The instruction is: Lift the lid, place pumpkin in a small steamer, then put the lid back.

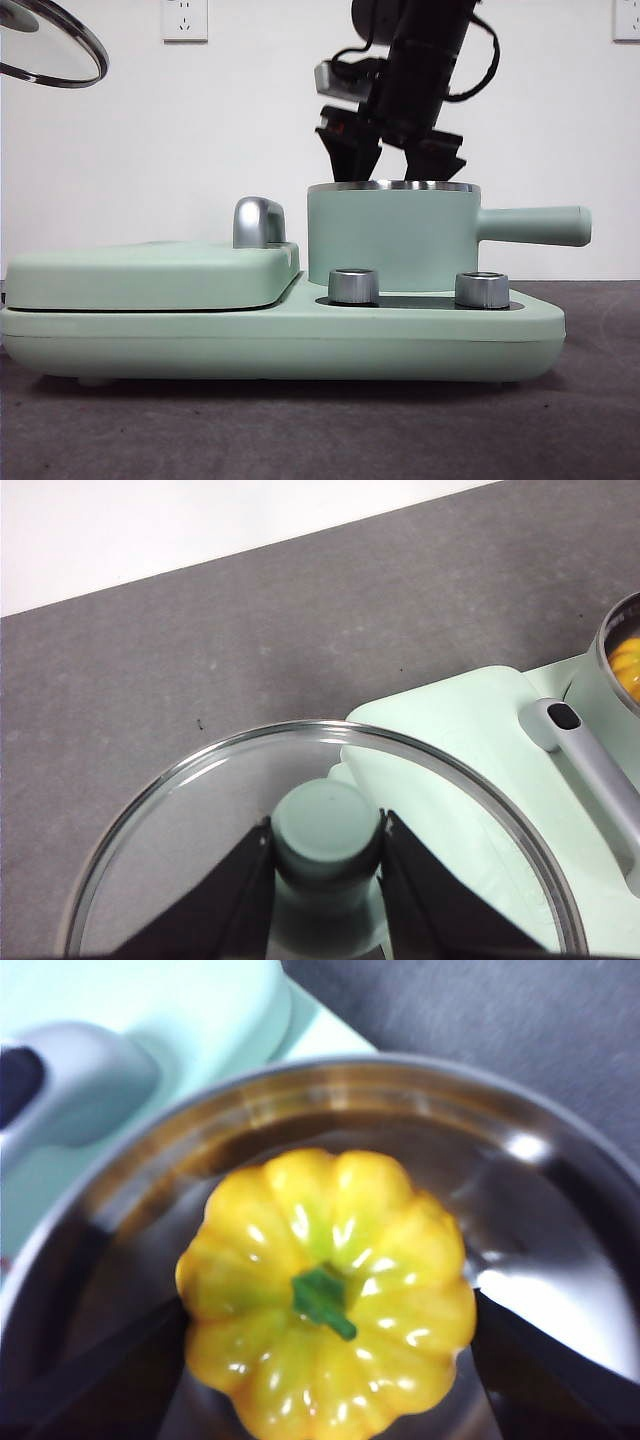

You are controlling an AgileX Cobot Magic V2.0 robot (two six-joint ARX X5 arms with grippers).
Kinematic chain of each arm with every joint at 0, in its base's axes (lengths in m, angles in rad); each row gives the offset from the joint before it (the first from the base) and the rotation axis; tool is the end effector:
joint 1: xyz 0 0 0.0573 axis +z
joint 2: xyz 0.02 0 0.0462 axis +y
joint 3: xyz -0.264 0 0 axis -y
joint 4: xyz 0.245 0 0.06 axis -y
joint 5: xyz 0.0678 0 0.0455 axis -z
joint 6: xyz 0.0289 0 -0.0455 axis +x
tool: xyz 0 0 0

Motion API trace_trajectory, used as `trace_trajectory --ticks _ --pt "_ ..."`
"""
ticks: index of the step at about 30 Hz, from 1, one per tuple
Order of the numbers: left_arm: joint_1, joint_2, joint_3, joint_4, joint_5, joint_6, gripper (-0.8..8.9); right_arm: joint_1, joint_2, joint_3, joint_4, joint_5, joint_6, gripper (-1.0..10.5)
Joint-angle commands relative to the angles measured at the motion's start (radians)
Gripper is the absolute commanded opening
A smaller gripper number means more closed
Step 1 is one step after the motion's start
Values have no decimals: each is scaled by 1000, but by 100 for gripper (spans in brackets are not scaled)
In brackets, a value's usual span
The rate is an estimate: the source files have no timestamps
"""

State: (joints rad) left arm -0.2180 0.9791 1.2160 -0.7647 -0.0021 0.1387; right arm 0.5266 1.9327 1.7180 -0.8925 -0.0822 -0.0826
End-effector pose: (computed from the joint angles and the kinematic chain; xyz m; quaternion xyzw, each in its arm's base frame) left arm 0.1761 -0.0389 0.3897 0.0951 0.2514 -0.1217 0.9555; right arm 0.3522 0.2075 0.2704 -0.1493 0.5019 0.2759 0.8061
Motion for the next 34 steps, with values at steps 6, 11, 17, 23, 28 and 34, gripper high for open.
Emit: trace_trajectory --ticks 6,11,17,23,28,34 --pt "0 3 18 30 -2 6 10 5 52 25 7 2 -11 368" --pt "0 3 18 29 -2 6 10 5 61 25 9 0 -11 371" --pt "0 3 18 26 -2 6 10 6 60 25 6 1 -11 466" --pt "0 3 18 25 -2 6 10 6 -34 34 -2 27 -8 464" --pt "0 3 18 25 -2 2 10 5 -180 13 -10 -18 -5 362" --pt "0 3 18 25 13 3 10 6 -472 -322 211 -47 15 355"
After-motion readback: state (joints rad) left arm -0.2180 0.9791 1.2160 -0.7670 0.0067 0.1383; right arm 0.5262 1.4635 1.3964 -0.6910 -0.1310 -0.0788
